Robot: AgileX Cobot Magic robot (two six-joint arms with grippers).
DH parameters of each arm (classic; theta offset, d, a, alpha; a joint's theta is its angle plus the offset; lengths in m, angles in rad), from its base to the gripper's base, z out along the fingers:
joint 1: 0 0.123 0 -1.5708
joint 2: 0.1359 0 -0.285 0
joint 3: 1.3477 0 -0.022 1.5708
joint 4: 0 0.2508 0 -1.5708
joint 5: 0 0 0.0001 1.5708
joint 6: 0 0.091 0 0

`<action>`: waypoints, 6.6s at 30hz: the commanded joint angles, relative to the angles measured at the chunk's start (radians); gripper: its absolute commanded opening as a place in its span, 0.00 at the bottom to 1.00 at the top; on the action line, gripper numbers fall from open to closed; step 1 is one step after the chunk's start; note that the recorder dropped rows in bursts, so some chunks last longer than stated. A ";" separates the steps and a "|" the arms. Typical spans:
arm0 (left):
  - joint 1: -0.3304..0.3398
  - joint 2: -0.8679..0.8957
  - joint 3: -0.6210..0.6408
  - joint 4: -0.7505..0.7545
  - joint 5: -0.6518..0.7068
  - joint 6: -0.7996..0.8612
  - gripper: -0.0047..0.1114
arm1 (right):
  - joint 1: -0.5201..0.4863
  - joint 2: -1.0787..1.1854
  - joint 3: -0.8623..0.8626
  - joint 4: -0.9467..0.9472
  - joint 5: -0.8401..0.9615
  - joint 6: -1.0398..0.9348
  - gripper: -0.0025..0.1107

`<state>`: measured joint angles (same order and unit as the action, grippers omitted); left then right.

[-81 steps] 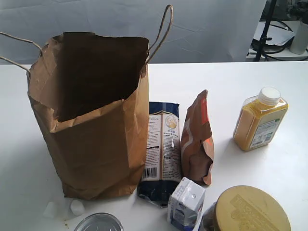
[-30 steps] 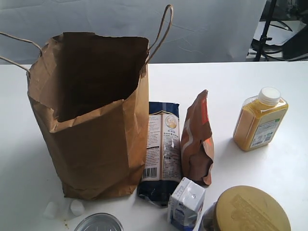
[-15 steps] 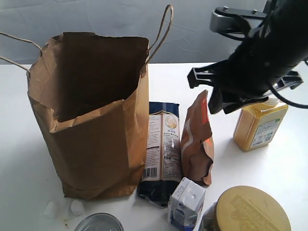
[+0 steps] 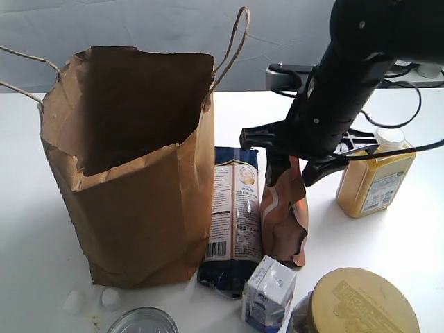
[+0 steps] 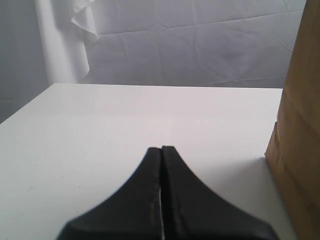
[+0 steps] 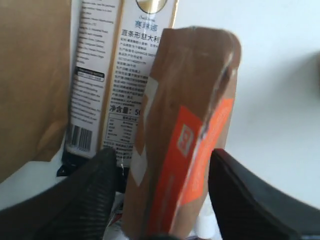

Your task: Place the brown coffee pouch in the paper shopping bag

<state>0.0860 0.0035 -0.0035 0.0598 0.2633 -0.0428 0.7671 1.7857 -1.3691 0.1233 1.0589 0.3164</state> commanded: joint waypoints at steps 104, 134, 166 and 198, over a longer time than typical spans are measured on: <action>0.004 -0.003 0.004 0.004 -0.004 -0.003 0.04 | 0.141 -0.252 -0.018 0.804 -0.570 -1.058 0.06; 0.004 -0.003 0.004 0.004 -0.004 -0.003 0.04 | 0.139 -1.060 0.700 0.436 -0.771 -0.791 0.02; 0.004 -0.003 0.004 0.004 -0.004 -0.003 0.04 | -0.359 -1.763 1.369 -0.001 -0.923 -0.421 0.02; 0.004 -0.003 0.004 0.004 -0.004 -0.003 0.04 | -0.419 -1.786 1.369 -0.078 -0.890 -0.301 0.02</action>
<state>0.0860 0.0035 -0.0035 0.0598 0.2633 -0.0428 0.3551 0.0065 -0.0040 0.0390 0.1630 0.0000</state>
